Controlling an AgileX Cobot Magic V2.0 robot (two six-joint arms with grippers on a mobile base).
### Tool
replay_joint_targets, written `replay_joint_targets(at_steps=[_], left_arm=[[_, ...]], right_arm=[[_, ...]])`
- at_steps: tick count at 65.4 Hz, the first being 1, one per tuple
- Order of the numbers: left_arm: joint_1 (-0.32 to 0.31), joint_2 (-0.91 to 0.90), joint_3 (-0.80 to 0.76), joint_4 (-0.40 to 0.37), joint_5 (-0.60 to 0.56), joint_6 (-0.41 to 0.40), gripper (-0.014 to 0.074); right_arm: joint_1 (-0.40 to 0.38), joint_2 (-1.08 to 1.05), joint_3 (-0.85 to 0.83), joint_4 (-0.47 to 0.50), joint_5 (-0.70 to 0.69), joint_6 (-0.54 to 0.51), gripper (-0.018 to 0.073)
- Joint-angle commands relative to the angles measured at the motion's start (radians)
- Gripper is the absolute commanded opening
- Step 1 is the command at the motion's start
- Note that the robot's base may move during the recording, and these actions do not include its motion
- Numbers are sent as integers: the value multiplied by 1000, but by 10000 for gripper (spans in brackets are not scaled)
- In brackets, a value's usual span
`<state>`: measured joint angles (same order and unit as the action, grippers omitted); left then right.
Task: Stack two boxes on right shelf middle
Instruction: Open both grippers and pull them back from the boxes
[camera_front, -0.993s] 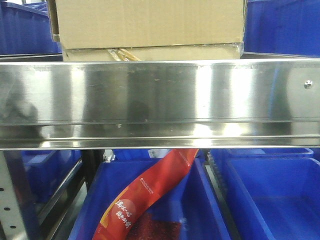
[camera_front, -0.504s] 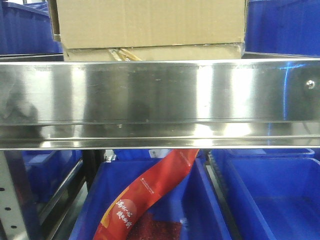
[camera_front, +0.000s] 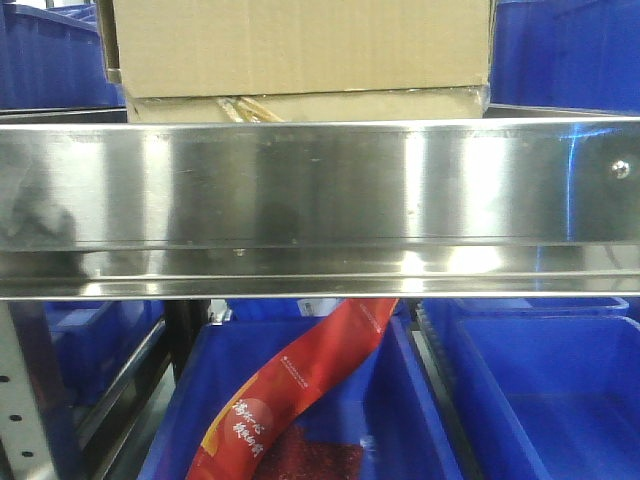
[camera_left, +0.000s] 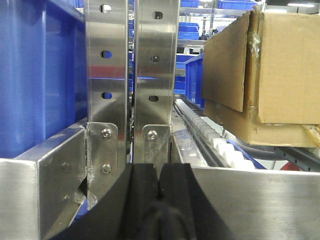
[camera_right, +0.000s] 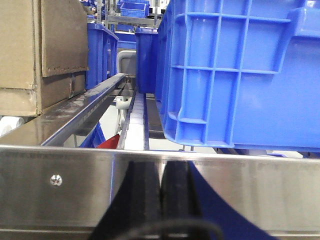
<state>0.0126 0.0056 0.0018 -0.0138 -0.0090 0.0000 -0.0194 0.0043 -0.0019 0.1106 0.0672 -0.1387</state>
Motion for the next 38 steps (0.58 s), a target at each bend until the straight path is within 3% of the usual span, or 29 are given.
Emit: replay_joint_targets(at_steps=[1, 38], left_arm=[[5, -6, -2, -6, -19, 0, -111], [5, -6, -2, -6, -19, 0, -111]], right_arm=[[-6, -4, 2, -4, -22, 1, -153], [-6, -4, 2, -4, -22, 1, -153]])
